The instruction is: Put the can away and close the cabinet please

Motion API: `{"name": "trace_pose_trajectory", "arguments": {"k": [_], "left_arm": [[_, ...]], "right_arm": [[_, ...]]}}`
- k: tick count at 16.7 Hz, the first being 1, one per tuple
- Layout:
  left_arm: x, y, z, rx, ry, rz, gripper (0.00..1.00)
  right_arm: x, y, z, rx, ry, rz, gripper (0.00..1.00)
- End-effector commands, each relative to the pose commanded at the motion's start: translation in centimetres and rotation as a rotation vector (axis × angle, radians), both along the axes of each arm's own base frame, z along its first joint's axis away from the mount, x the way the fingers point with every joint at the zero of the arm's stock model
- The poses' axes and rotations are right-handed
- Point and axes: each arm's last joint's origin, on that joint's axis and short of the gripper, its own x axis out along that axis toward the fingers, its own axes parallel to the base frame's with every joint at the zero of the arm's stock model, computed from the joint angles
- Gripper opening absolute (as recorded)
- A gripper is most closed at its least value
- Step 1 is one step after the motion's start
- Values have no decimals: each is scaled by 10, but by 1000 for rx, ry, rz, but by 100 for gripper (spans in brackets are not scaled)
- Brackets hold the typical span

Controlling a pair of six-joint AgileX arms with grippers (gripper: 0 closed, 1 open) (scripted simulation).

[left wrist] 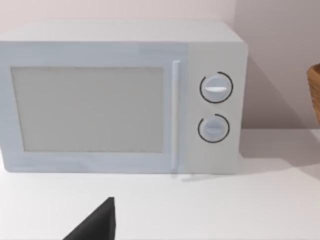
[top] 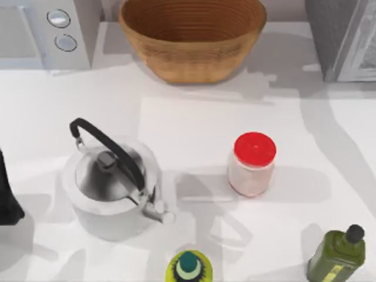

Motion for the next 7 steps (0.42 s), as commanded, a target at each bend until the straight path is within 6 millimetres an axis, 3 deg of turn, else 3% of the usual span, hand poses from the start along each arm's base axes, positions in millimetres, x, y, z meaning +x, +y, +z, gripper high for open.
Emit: {"name": "trace_pose_trajectory", "arguments": {"k": [5,7], "left_arm": [[0,0,0,0,0,0,100],[0,0,0,0,0,0,100]], "right_arm": [[42,1,-1,-2,5,0,100],[49,0,0,-1,1,0,100]]}}
